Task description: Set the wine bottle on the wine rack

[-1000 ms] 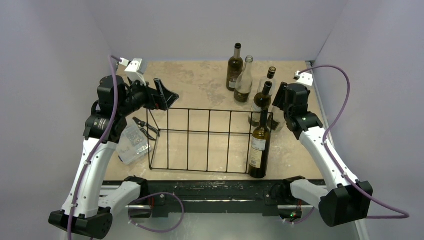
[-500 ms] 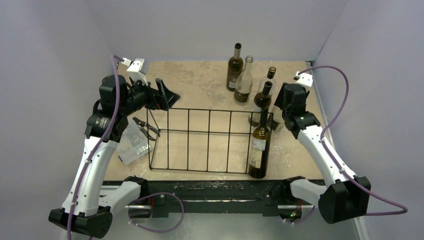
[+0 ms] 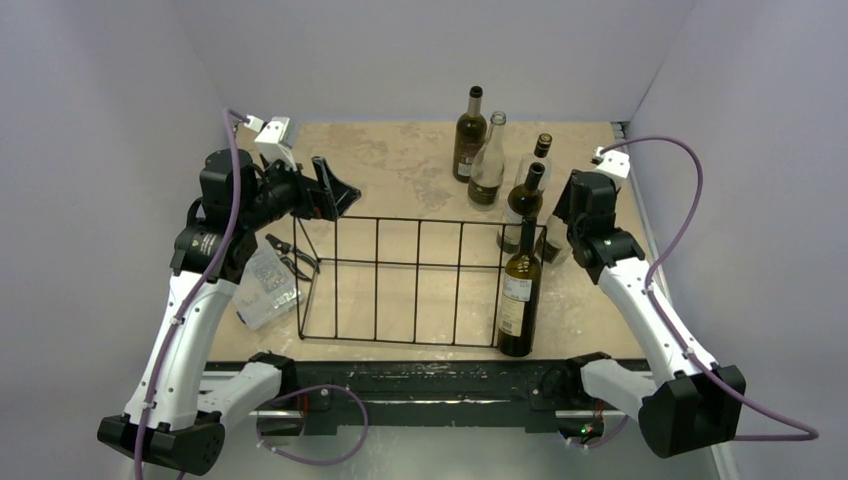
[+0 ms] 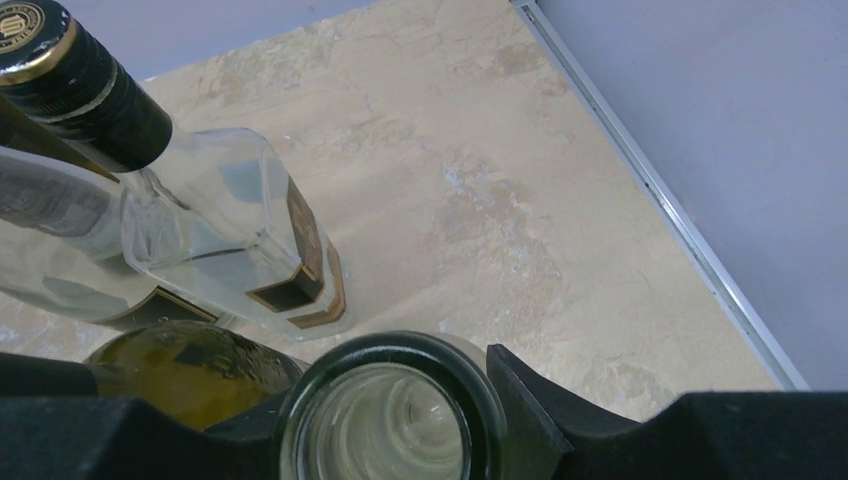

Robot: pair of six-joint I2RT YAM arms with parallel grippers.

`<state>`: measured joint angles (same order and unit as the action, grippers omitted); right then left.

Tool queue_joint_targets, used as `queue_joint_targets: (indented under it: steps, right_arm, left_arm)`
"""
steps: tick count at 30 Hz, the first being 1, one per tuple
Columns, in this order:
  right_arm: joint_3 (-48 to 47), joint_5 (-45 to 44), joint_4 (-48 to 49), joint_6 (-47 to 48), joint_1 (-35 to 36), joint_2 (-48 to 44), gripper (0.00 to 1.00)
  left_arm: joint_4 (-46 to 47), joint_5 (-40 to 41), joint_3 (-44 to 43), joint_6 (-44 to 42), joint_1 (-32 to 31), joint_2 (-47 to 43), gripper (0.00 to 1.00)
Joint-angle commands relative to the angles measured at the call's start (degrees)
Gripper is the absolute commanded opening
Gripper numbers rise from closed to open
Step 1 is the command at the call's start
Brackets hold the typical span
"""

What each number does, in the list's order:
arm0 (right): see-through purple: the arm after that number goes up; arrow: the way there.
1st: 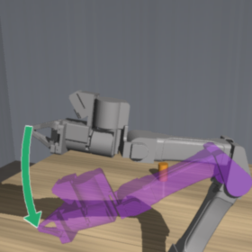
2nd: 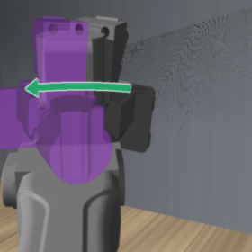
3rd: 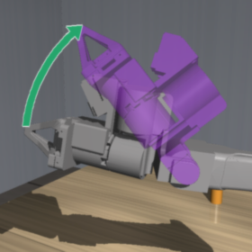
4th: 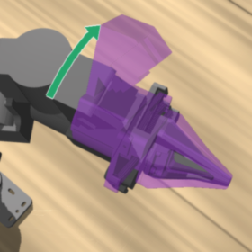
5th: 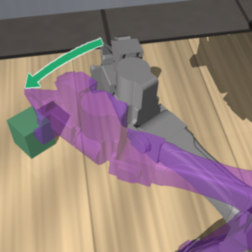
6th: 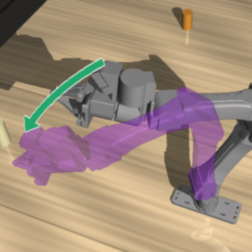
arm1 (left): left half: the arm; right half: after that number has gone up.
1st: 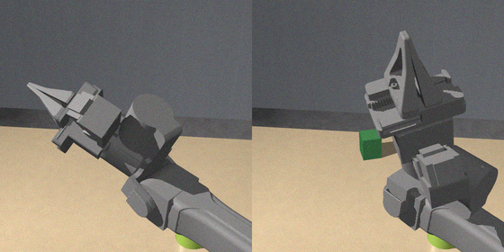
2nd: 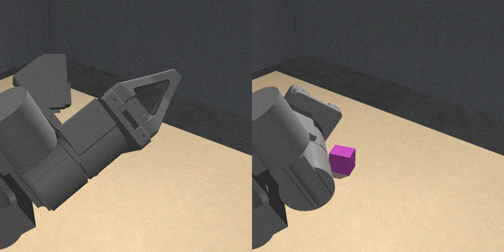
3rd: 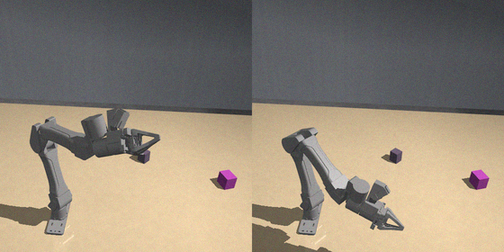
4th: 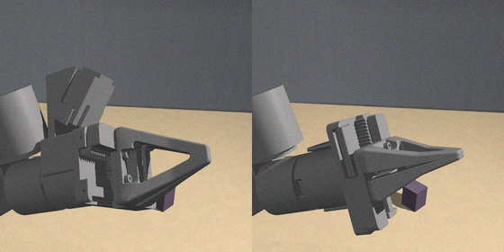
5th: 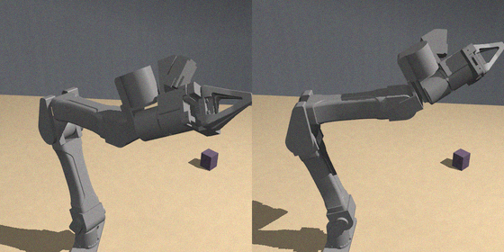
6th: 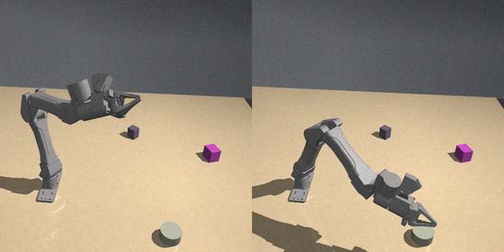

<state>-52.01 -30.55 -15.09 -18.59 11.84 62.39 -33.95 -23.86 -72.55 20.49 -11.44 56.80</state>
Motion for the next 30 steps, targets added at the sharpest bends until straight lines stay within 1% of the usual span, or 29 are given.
queue_joint_targets:
  steps: [1,6,11,19,26,30]
  right_arm:
    - [-3.18,-3.02,1.47,-0.67,-0.15,-5.50,0.26]
    - [-4.82,-3.39,0.03,-2.11,-0.17,-9.45,0.18]
    - [-7.44,-2.74,-2.10,-2.67,-0.28,-11.47,0.14]
    - [-11.00,-1.36,-2.23,-2.20,-0.16,-16.84,0.12]
    - [-15.11,-2.26,-0.69,0.87,-0.22,-22.82,0.10]
    - [-16.95,-0.67,0.85,2.87,-0.23,-25.20,0.10]
  left_arm:
    - [1.75,-1.23,-1.90,0.61,-0.42,-0.01,0.96]
    - [1.55,-1.32,-2.20,0.64,-0.42,0.21,0.96]
    - [1.53,-1.03,-2.11,0.62,-0.51,0.31,0.96]
    - [1.50,-1.24,-2.23,0.68,-0.58,-0.12,0.96]
    - [1.81,-1.68,-2.06,0.86,-0.62,-0.15,0.96]
    - [1.57,-1.01,-2.09,0.78,-0.69,0.26,0.96]
